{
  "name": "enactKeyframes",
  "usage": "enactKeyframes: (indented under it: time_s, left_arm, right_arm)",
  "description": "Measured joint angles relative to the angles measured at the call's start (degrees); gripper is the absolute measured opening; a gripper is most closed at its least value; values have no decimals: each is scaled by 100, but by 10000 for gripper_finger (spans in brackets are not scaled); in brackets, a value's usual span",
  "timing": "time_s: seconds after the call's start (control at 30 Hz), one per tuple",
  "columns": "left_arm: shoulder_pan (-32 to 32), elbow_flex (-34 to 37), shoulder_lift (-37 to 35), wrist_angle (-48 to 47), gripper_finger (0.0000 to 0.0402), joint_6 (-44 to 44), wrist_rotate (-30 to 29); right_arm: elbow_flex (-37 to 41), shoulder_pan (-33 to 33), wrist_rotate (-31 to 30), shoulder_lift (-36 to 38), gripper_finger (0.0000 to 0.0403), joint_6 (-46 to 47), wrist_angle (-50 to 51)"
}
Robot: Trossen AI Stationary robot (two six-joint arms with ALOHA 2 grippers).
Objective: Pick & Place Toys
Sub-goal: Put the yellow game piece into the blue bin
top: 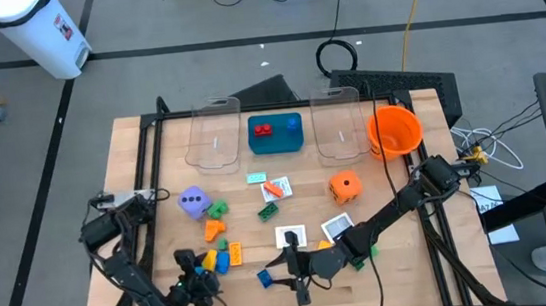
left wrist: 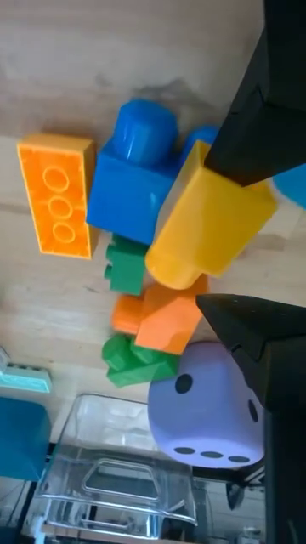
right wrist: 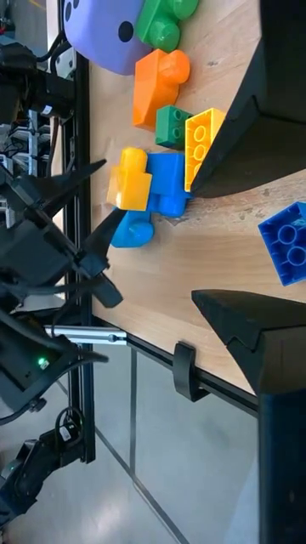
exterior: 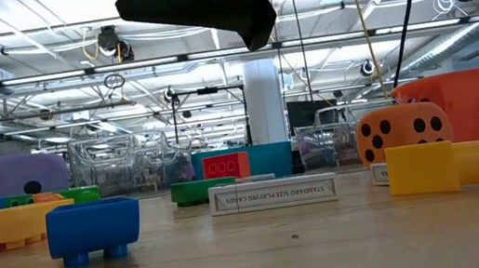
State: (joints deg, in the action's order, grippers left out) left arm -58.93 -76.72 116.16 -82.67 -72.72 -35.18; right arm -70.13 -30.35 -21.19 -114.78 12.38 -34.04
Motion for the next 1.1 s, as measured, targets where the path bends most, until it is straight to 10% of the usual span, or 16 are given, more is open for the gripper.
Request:
enactKeyframes:
  time_s: [0.6,1.1]
  left_arm:
    - [122,-31,0,-15,12,52,13]
    - [106,-720,-414,-712,12,-275,-795]
  right_arm:
    - [417,13,-288,0,183,182,-479]
    - [417,26,-244,0,183,-144,-987]
